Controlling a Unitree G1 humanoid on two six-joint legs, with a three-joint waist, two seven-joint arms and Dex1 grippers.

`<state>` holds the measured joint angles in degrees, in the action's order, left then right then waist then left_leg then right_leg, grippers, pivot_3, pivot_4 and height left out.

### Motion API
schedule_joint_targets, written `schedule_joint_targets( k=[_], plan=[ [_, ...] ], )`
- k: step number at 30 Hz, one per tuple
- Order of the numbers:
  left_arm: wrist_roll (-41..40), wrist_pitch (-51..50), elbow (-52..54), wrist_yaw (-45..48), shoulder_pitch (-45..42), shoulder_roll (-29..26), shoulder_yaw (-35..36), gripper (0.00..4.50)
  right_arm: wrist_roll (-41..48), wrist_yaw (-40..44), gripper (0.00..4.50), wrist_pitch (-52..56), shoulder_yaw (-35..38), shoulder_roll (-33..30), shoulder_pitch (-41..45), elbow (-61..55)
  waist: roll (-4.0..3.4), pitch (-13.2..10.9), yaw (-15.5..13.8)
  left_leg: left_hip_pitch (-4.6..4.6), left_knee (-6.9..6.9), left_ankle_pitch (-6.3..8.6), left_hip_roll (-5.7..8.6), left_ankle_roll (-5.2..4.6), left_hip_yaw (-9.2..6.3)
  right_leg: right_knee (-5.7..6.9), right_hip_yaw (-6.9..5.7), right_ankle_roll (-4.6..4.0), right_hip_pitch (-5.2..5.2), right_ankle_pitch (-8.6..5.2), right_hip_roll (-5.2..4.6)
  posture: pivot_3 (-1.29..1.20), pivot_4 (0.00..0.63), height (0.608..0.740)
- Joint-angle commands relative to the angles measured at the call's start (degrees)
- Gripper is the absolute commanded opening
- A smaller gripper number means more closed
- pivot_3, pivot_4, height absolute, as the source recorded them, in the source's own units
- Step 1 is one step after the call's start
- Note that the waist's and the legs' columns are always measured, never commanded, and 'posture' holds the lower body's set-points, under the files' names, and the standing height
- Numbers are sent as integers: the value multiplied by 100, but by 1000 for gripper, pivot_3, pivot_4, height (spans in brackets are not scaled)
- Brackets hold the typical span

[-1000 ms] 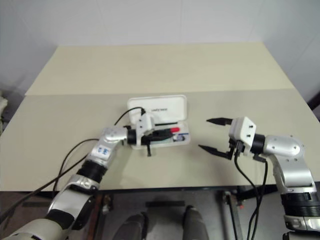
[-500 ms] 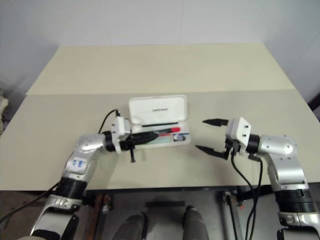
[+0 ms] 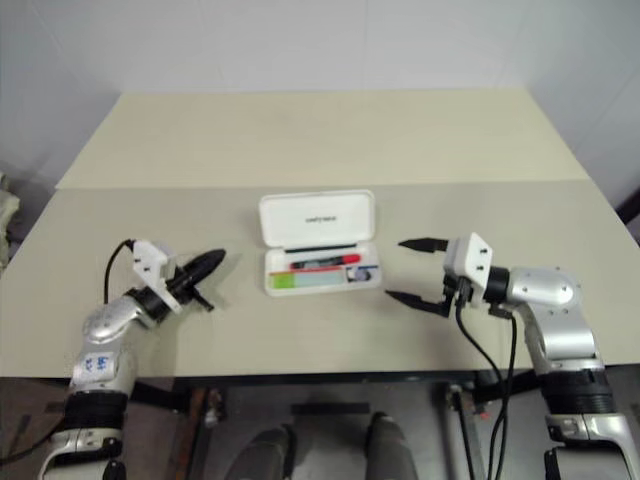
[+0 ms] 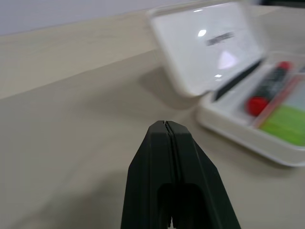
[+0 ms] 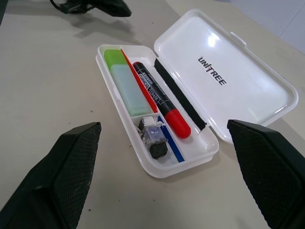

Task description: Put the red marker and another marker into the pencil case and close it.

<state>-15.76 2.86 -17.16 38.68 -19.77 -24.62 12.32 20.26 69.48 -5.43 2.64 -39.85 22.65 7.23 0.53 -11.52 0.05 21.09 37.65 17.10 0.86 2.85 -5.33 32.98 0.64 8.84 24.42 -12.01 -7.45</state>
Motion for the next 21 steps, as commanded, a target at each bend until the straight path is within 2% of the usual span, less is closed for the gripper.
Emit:
schedule_joint_targets(
  k=[1, 5, 12, 21],
  plan=[
    [221, 125, -568, -269, -641, 92, -143, 25, 48, 26, 4500, -105, 45, 17, 142, -70, 0, 0, -6, 0, 1, -1, 1, 0, 0, 0, 0, 1, -1, 2, 0, 0, 150, 740],
    [408, 281, -1436, -381, -1444, 247, -314, 25, 44, -9, 4500, -86, 36, 26, 137, -123, 1, 0, -3, 2, 6, -3, 2, 0, 1, -5, 0, 3, -4, 9, 0, 0, 150, 740],
    [586, 441, -2630, -286, -2308, 385, -517, 25, 77, -51, 4500, 85, 59, -14, 14, -323, 1, 0, 26, 5, -2, -2, 0, -1, 7, -4, -1, 6, -2, 10, 0, 0, 150, 740],
    [538, 1172, -3466, 220, -2694, 377, -473, 25, 176, -84, 4500, 259, 160, -70, -166, -472, 1, 0, 5, 11, -5, -1, 1, -3, 9, -8, -3, 11, -2, 13, -1, 0, 150, 740]
  ],
)
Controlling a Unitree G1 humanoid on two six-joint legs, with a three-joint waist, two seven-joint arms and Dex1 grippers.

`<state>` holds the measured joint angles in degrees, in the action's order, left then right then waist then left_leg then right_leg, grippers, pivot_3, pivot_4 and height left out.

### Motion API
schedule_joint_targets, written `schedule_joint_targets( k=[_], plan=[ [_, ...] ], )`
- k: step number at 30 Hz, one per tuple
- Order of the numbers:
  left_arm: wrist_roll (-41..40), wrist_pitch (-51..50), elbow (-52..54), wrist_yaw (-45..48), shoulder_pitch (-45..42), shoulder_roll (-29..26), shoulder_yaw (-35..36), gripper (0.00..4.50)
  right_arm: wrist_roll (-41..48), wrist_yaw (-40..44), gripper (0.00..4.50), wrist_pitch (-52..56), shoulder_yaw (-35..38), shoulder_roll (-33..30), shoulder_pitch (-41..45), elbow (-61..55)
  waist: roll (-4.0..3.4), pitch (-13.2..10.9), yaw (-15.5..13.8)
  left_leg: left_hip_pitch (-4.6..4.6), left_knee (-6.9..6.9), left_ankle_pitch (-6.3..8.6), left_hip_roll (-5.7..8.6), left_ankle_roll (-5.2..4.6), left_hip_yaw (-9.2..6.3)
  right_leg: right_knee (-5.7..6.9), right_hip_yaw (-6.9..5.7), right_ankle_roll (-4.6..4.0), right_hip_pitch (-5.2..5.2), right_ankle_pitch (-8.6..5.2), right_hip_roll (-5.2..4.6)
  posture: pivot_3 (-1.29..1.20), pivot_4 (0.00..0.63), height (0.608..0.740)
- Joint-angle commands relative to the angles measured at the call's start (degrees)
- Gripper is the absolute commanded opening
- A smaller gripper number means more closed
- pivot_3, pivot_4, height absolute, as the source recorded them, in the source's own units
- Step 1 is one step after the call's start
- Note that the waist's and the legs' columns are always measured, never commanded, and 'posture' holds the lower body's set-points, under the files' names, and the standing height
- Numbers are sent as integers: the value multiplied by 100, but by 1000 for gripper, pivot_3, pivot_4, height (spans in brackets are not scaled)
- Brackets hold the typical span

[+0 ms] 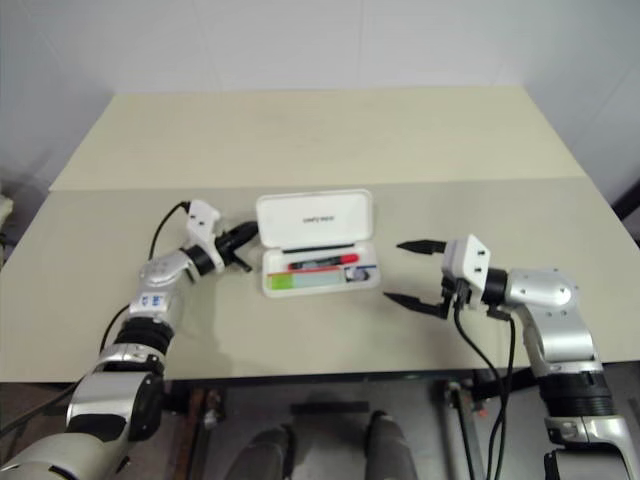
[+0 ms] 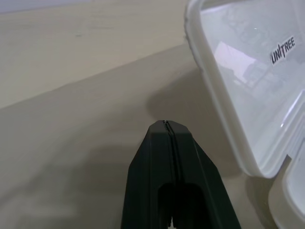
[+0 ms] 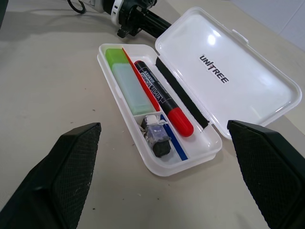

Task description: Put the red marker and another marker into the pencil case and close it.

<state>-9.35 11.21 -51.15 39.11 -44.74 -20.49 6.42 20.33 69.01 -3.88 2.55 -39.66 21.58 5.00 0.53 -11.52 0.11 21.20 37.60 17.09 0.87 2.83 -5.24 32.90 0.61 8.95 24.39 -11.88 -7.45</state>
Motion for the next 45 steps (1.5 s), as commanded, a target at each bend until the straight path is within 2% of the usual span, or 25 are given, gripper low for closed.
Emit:
schedule_joint_targets(
  k=[1, 16, 22, 26, 34, 45],
  plan=[
    [-131, 415, -88, 257, -216, -34, 135, 25, 248, -64, 4500, 186, 219, -69, -109, -302, 0, 0, -1, 0, 0, 0, 0, 0, 0, -1, 0, 0, 0, 0, 0, 0, 150, 740],
    [-543, 1185, 228, 1389, -303, 7, 302, 25, 410, -403, 4500, 477, 448, -68, -667, -914, 1, -1, -6, 3, 0, 1, 1, -1, 1, -2, 1, 1, 0, 0, 0, 0, 150, 740],
    [-311, 1468, 801, 2661, -151, -163, -396, 25, 652, -549, 4500, 838, 569, -96, -602, -1168, 2, -1, -7, 2, 1, 1, 0, -1, 1, -3, 1, 1, 0, 0, 0, 0, 150, 740],
    [-89, 1558, 952, 3138, -44, -268, -831, 25, 714, -582, 4500, 970, 634, -136, -614, -1264, 2, -1, -7, 4, 1, 1, 1, -3, 1, -3, 1, 0, -1, 0, 0, 0, 150, 740],
    [275, 1391, 1217, 3348, 99, -197, -1442, 25, 772, -689, 4500, 1155, 732, -190, -659, -1488, 2, -1, -5, 2, 3, 2, 0, -5, 0, -4, 2, 0, 0, 0, 0, 0, 150, 740],
    [1216, 662, 2158, 2670, 667, 17, -2339, 25, 786, -951, 4500, 1372, 794, -140, -900, -2005, -10, 7, -177, -17, 11, 3, 4, -8, -9, -33, 1, 0, -32, 0, -1, 0, 150, 740]
  ],
)
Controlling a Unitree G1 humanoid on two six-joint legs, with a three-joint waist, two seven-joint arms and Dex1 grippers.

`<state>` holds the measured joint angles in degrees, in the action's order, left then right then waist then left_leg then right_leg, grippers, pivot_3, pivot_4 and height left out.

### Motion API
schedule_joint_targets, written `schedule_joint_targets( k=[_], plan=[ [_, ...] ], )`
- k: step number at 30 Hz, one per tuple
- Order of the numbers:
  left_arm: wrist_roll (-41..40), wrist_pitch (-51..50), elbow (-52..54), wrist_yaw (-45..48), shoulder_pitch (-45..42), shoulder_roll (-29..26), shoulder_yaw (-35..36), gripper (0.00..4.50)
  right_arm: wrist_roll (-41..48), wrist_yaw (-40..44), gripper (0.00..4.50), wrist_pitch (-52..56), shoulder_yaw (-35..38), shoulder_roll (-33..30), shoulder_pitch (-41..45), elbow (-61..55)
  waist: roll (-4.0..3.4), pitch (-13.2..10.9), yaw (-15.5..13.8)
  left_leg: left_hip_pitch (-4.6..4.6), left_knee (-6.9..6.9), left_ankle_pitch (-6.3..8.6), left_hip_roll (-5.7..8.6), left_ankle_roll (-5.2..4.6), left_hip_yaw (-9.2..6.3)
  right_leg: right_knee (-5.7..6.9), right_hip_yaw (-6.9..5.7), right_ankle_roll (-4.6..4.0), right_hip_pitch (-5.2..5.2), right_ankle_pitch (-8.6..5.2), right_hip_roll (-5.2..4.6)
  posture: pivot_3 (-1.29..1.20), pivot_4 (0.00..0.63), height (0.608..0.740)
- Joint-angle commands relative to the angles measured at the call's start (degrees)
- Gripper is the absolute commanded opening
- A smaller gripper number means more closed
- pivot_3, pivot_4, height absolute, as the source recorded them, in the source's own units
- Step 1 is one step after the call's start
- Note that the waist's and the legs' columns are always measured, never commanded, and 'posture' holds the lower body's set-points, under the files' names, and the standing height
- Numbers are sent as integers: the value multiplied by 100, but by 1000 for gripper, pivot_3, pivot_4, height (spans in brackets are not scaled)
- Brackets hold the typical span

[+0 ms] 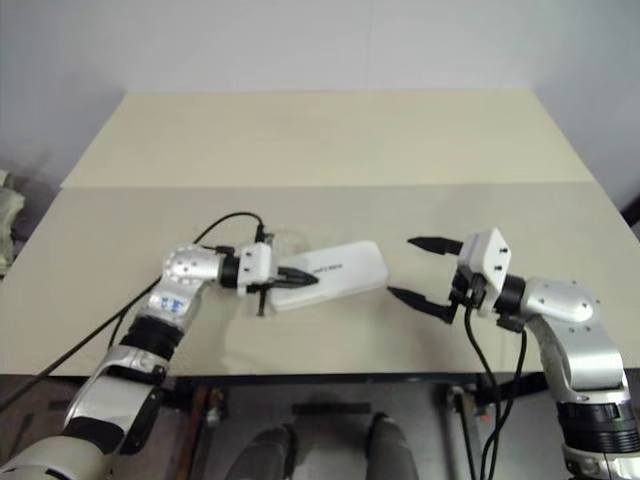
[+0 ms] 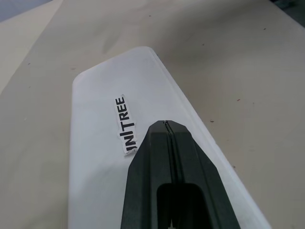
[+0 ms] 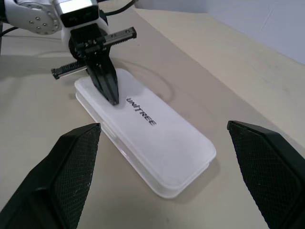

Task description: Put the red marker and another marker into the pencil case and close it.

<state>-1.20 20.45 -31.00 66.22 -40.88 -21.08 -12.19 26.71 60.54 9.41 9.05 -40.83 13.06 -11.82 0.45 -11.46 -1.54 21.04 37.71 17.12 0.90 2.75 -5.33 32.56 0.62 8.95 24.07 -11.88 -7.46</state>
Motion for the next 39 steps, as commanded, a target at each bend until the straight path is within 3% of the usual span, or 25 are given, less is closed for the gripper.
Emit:
schedule_joint_targets(
  k=[1, 5, 8, 17, 23, 28, 36, 39],
  plan=[
    [438, -331, 216, -55, 316, 55, -514, 25, 154, -127, 4500, 64, 147, -17, -65, -363, -3, 1, -13, -4, 2, 0, 1, -1, -5, -7, -2, 1, -11, 1, 0, 0, 150, 740],
    [249, -675, 550, 27, 467, 25, -519, 25, 180, -251, 4500, 117, 124, 49, -174, -522, -11, 7, 0, -55, -6, 8, 0, -15, -10, -67, -11, -20, -90, -11, 0, 0, 150, 740],
    [-348, -1239, 926, -13, 489, 80, -107, 25, 141, -266, 4500, 55, 74, 95, -239, -485, -12, 7, 6, -76, -6, 11, -1, -19, -10, -84, -12, -35, -124, -21, -1, 0, 150, 740],
    [-1320, -1667, 1417, -72, 518, -270, 857, 25, 46, -123, 4500, -169, -3, 171, -202, -51, -2, 1, 147, -71, -32, 10, -7, -19, -7, -61, -15, -7, -85, -5, 1, 0, 150, 740],
    [-2021, -2257, 2177, -73, 999, -647, 1489, 25, -108, -162, 4500, -646, 52, 337, -180, 257, -3, 1, 181, -61, -62, 10, -13, -17, -2, -46, -15, -8, -47, -7, 4, 0, 150, 740],
    [-2495, -2694, 3053, 104, 1812, -1129, 1768, 1638, -298, -131, 4500, -1062, 133, 314, -276, 525, -3, 0, 182, -56, -64, 17, -17, -18, 11, -48, -13, -8, -46, -8, 4, 0, 150, 740],
    [-2522, -2599, 3252, -154, 2465, -1439, 2246, 4364, -253, -128, 4500, -1235, 402, 178, -416, 749, -2, -1, 161, -57, -60, 18, -19, -18, 10, -61, -15, -22, -47, -16, 4, 0, 150, 740],
    [-2479, -2492, 3270, -229, 2426, -1430, 2260, 4440, -153, 9, 4500, -1127, 437, 57, -503, 706, -2, -1, 166, -59, -59, 18, -19, -18, 11, -58, -15, -24, -47, -16, 4, 0, 150, 740]
  ],
)
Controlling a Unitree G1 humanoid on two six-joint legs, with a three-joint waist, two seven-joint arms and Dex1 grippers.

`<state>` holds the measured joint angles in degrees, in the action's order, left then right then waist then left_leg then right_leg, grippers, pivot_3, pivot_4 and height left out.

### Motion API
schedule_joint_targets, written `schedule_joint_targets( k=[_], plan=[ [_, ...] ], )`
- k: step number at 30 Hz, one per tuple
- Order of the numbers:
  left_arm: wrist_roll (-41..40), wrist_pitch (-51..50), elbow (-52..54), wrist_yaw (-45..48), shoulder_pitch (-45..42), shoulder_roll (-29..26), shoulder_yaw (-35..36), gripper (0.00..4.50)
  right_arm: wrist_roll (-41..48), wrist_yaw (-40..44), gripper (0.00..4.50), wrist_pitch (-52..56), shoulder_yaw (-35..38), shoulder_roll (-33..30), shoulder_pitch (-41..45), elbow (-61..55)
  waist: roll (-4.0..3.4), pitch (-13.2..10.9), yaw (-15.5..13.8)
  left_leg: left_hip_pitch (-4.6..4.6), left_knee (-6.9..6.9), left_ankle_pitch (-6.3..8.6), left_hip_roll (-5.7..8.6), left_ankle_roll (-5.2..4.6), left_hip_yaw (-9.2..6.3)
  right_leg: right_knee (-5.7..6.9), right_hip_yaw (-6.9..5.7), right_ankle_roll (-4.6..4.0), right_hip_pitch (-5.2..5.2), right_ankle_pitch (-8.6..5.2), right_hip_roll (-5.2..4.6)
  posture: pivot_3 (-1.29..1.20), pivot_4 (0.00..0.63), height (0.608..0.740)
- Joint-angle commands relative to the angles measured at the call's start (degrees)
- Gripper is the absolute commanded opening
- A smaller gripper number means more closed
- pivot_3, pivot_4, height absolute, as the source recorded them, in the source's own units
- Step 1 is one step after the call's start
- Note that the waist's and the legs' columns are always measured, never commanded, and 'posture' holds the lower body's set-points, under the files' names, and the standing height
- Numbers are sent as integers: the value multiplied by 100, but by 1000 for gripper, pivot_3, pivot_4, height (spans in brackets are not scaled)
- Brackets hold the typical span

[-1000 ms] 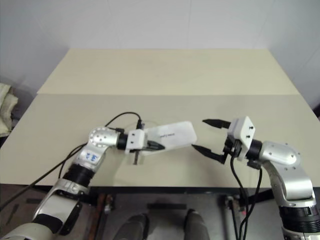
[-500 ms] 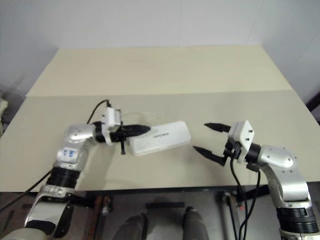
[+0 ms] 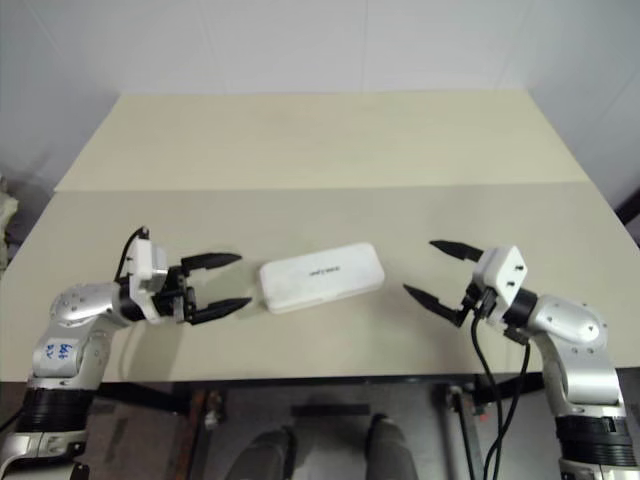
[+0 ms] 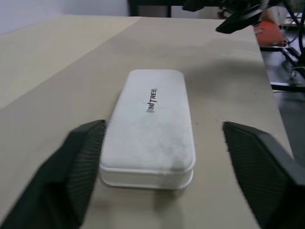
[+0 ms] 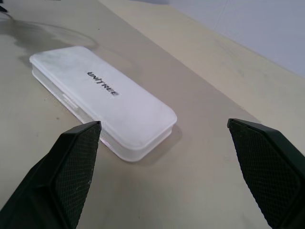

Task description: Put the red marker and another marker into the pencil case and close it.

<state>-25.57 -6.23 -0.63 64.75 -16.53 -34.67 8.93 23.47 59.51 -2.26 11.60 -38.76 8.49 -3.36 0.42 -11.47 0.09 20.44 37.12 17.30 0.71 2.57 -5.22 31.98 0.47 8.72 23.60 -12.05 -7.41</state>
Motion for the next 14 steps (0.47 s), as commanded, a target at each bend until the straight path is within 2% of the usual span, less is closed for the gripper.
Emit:
schedule_joint_targets(
  k=[1, 8, 14],
  plan=[
    [-76, 151, 252, -76, -24, -83, 141, 4440, 200, 129, 4500, 54, 195, -174, -49, -143, 0, 0, 4, -1, 0, 0, 0, 0, 1, 0, 0, 0, 0, 0, 0, 0, 150, 740],
    [121, 431, 32, -559, -247, 116, 122, 4440, 218, 222, 4500, -12, 324, -260, -351, -78, 0, 0, 5, -4, -2, 0, -1, 0, 2, 2, 1, 3, 0, 2, 0, 0, 150, 740],
    [68, 321, 329, -810, -165, 210, -2, 4440, 399, 260, 4500, 109, 396, -212, -722, -280, 1, 0, 0, 0, 0, 1, 1, 1, 5, -4, 3, 6, -1, 3, -1, 0, 150, 740]
  ],
)
